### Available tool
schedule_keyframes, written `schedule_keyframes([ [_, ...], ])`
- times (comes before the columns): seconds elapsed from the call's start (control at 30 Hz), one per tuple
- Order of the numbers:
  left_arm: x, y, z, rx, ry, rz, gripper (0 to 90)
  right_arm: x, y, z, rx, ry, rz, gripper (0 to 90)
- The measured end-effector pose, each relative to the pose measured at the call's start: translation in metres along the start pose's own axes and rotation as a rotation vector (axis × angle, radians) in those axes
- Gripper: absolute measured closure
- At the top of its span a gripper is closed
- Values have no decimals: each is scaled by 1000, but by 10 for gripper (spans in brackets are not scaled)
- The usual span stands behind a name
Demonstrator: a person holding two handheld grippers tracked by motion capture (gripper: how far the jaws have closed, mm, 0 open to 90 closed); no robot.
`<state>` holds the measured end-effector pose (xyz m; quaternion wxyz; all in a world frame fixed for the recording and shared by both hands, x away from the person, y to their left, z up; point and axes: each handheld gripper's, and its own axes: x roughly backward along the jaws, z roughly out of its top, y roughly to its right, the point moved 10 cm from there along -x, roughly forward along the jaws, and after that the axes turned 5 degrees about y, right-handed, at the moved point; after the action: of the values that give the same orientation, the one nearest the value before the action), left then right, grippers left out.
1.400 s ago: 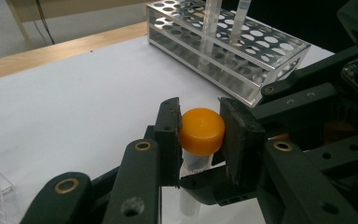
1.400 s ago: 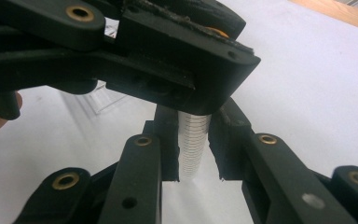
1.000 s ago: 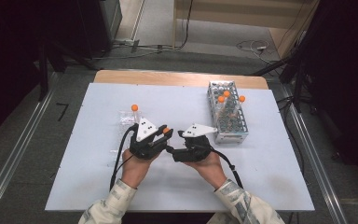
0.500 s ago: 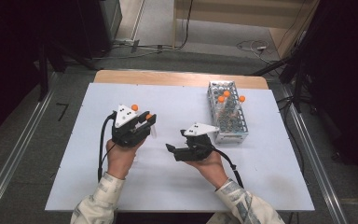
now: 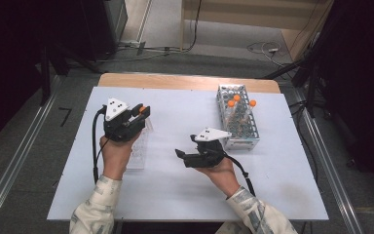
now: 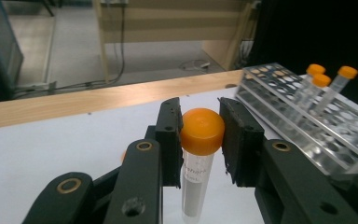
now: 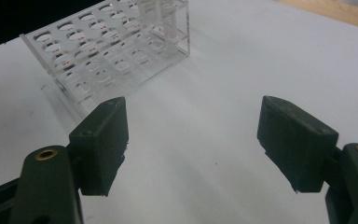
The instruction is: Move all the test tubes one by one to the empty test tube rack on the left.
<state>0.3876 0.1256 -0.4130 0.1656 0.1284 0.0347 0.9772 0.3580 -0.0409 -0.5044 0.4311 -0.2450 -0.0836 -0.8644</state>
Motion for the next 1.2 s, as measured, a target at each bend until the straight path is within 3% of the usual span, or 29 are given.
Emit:
schedule_keyframes([
  [0.13,1,-13,3,18,10,30,702,2,1,2,-6,9,0,242],
  [0.4,-2,-24,1,1,5,79,701,1,0,0,-7,4,2,244],
  [1.2,-22,-23,-33,-31,-77,118,698,1,-1,-1,-6,1,6,245],
])
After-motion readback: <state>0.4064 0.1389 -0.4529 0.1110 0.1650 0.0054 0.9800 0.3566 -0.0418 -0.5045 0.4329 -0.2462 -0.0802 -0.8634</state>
